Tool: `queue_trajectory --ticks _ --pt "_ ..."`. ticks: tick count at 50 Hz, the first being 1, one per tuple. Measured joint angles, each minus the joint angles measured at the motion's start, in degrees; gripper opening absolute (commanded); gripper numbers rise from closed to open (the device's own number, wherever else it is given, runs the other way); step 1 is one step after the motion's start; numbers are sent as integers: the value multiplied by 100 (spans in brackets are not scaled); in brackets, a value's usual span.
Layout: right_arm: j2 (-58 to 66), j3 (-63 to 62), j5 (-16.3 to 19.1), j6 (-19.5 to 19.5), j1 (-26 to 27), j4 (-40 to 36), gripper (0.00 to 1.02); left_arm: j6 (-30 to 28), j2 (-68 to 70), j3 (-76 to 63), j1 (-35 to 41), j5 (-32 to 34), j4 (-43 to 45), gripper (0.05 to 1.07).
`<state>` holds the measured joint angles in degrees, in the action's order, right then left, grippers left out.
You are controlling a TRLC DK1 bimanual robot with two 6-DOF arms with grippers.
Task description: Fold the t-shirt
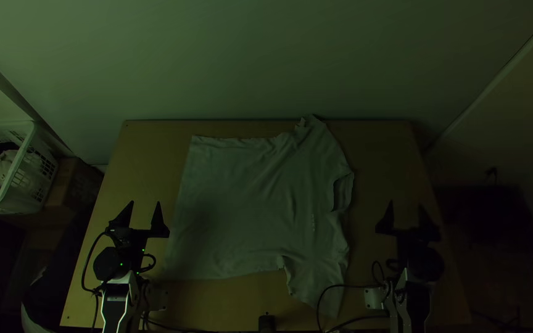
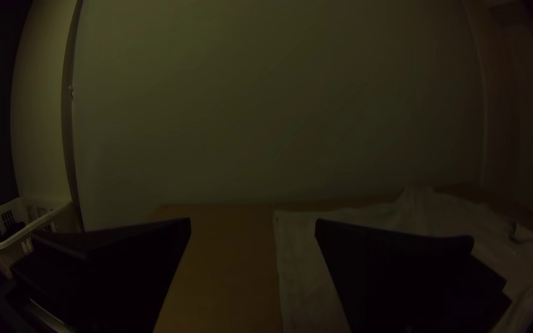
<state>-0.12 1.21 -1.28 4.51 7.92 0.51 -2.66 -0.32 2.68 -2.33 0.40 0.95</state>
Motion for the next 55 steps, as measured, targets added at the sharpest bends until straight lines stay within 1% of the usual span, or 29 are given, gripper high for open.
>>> queue_trajectory --ticks 42,46,49,55 --pt "0 0 0 -4 0 0 98 0 0 0 0 0 0 102" --pt "0 0 0 -260 -26 0 98 2 0 0 0 0 0 102" --pt "0 0 4 -376 -70 0 98 2 0 0 0 0 -2 102" --pt "0 0 7 -472 -74 0 98 0 0 0 0 0 -2 102"
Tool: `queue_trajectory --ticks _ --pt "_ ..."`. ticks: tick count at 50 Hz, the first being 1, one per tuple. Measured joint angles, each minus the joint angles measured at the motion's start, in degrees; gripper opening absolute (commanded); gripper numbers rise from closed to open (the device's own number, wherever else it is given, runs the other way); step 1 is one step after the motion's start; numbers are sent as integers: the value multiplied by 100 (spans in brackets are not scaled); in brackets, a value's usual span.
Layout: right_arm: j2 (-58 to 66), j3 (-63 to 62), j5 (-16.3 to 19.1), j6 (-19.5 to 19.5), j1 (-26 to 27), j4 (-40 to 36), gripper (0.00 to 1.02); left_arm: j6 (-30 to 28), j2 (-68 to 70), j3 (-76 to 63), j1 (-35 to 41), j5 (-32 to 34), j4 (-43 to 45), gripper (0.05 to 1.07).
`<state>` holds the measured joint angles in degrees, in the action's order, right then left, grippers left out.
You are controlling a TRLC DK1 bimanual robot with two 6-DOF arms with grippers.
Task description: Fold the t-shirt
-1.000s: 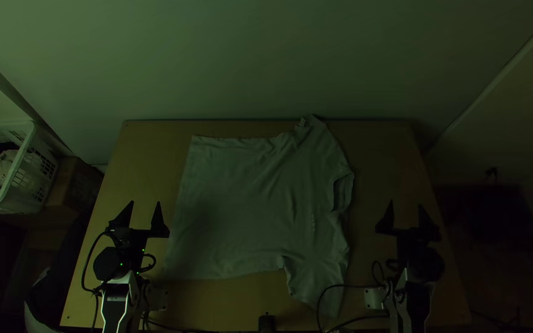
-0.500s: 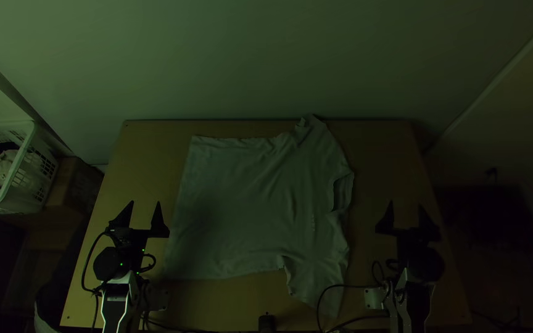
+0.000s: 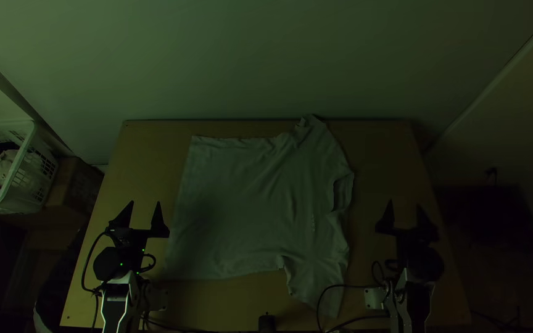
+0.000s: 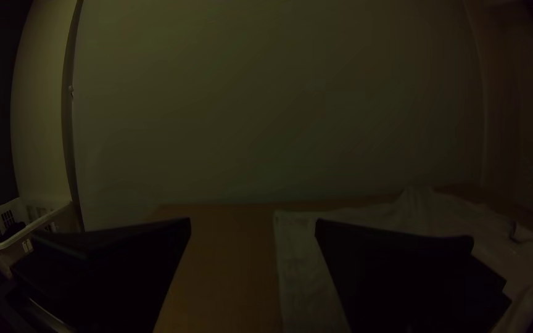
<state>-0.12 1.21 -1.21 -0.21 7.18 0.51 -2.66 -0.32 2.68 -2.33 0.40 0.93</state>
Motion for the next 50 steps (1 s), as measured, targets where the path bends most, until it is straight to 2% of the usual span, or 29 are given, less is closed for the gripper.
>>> queue_trajectory --ticks 18,30,50 --pt "0 0 13 -22 11 -4 98 17 0 0 20 0 0 102" --pt "0 0 15 -22 195 -11 98 566 0 0 109 0 0 102" --pt "59 219 11 -20 275 -61 98 603 -24 57 -63 2 -68 102"
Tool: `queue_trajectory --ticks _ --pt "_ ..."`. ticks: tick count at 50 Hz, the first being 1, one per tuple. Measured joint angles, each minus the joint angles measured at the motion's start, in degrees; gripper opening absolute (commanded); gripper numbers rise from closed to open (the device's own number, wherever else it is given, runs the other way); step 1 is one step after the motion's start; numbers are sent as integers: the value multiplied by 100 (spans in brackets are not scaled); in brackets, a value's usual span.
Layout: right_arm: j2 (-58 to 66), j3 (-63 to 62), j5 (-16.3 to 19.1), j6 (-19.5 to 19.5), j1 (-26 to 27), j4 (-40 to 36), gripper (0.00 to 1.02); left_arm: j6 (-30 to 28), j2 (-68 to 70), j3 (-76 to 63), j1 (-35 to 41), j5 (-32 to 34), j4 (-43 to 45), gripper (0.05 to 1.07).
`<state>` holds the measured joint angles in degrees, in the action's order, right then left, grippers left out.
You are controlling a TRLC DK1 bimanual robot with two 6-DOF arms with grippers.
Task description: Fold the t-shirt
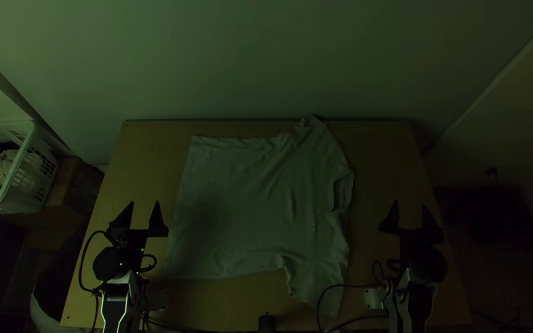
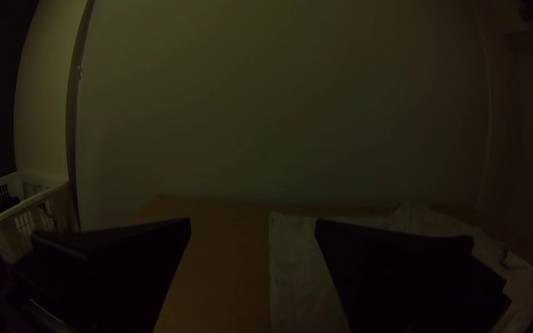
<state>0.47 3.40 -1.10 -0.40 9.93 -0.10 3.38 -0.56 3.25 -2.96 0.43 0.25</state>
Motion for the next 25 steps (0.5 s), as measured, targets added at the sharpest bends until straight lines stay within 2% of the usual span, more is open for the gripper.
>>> queue_trajectory --ticks 12,25 --pt "1121 933 2 0 -17 243 98 70 -828 426 0 20 -28 102" --pt "2433 1978 2 4 -55 507 98 125 -2260 1687 7 20 118 102"
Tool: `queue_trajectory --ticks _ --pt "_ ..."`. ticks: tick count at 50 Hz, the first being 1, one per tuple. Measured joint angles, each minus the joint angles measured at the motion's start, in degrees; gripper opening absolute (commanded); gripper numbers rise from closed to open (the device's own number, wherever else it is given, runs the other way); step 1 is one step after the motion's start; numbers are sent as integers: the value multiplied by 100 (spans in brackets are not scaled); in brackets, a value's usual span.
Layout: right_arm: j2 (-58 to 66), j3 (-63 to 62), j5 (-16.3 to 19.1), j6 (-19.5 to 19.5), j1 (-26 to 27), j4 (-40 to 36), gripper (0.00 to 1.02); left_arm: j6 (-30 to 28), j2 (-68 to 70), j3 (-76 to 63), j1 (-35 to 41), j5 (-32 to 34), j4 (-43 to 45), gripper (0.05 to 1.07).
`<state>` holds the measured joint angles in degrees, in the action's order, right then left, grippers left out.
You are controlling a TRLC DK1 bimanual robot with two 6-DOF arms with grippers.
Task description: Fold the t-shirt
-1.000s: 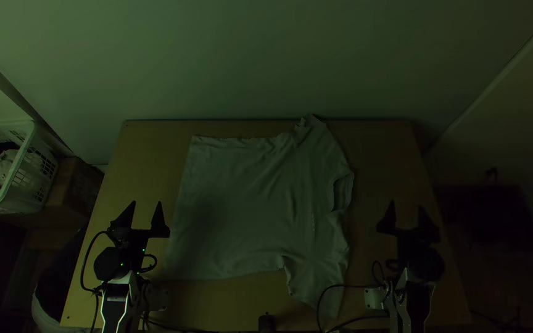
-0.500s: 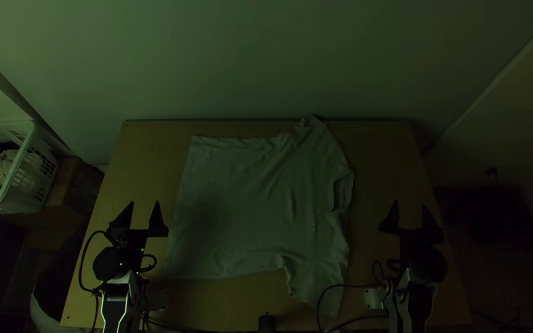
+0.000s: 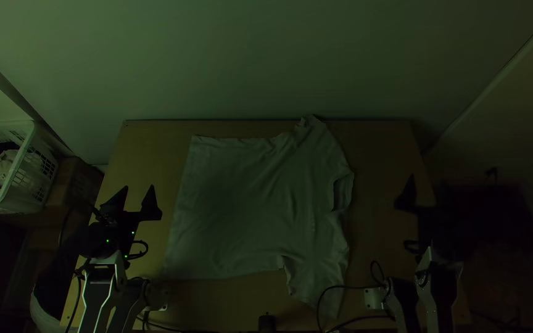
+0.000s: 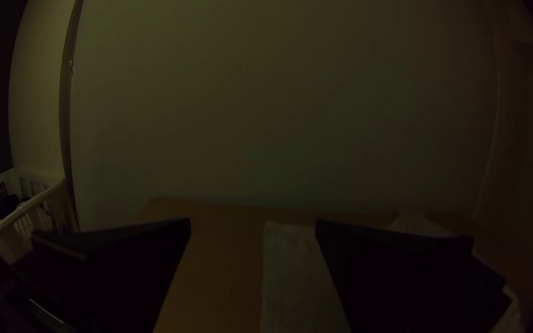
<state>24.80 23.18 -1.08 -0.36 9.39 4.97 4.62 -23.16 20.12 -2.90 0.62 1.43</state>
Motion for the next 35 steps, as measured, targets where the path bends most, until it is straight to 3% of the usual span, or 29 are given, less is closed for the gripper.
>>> queue_trajectory --ticks 19,35 --pt "1657 1639 0 20 -125 -39 98 142 -2122 2581 234 42 -407 102" --pt "2841 2914 0 22 -483 -452 98 140 -3370 3735 575 44 -804 102"
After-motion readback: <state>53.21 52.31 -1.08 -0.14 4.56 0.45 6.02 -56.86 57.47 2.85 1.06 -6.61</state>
